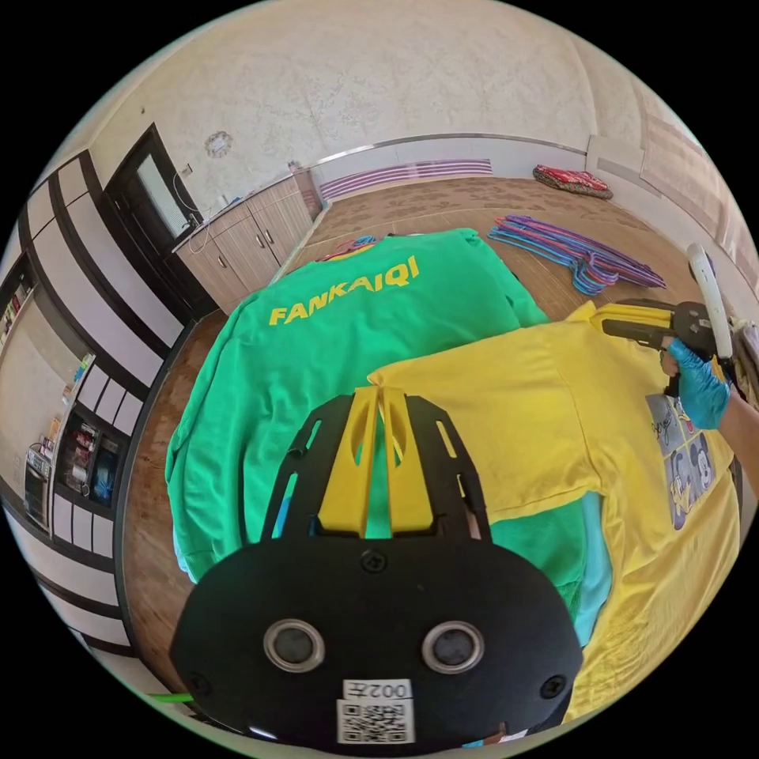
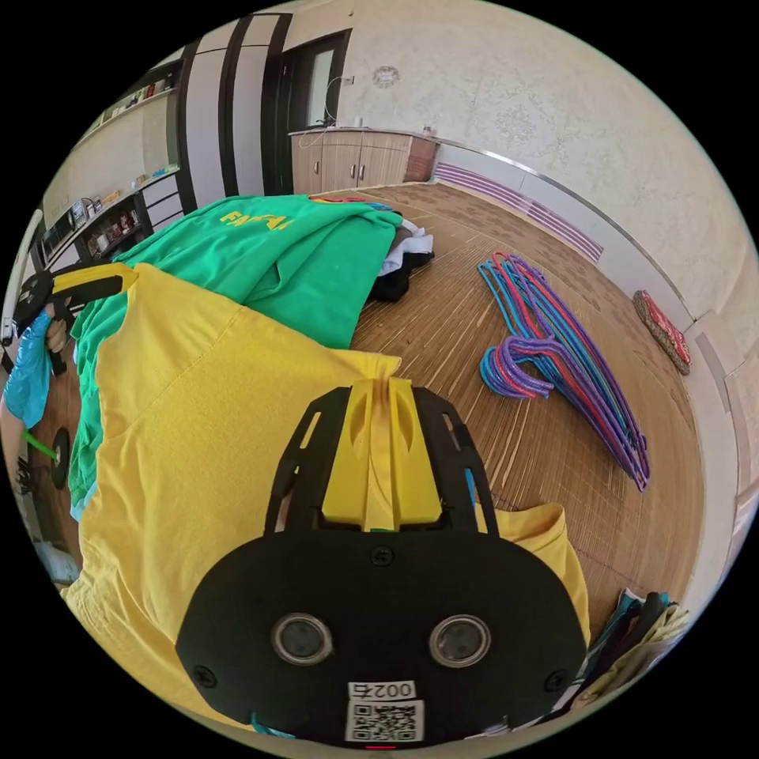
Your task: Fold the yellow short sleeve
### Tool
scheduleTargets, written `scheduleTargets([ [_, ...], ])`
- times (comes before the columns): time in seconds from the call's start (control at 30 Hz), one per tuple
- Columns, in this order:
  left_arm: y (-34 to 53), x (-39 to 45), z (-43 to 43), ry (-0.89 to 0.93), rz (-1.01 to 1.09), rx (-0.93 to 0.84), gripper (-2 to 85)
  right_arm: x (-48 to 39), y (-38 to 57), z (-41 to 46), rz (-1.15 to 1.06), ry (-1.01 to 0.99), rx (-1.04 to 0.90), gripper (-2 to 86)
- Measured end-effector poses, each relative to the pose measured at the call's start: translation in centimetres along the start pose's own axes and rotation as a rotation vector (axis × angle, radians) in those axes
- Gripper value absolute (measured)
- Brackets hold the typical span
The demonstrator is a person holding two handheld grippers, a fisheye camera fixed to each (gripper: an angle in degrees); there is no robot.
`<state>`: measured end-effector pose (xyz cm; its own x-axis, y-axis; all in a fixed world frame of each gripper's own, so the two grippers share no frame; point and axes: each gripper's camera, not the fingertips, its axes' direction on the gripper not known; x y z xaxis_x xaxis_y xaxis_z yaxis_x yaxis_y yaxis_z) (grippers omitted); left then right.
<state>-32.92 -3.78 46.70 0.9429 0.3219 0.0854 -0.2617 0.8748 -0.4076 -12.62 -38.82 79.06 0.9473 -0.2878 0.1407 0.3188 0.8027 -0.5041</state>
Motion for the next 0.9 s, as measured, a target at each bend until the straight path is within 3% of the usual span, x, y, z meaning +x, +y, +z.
scheduleTargets([
  [0.17,0.4,-0.5,2.2,0.046,0.013,-0.086,-1.0,1.3,-0.4,0.4,0.018,-0.073,-0.053,6.6],
  [0.53,0.8,-1.7,1.9,0.034,0.007,-0.020,-1.0,1.2,-1.4,2.7,0.041,-0.140,-0.129,6.8],
  [0.73,1.2,-2.5,0.5,0.007,0.042,0.062,-1.0,-1.2,-0.4,2.0,-0.051,0.034,-0.060,2.5],
  [0.9,1.2,-2.9,2.9,-0.001,0.085,-0.021,-1.0,-2.0,-0.2,2.7,-0.063,0.072,-0.101,3.1],
])
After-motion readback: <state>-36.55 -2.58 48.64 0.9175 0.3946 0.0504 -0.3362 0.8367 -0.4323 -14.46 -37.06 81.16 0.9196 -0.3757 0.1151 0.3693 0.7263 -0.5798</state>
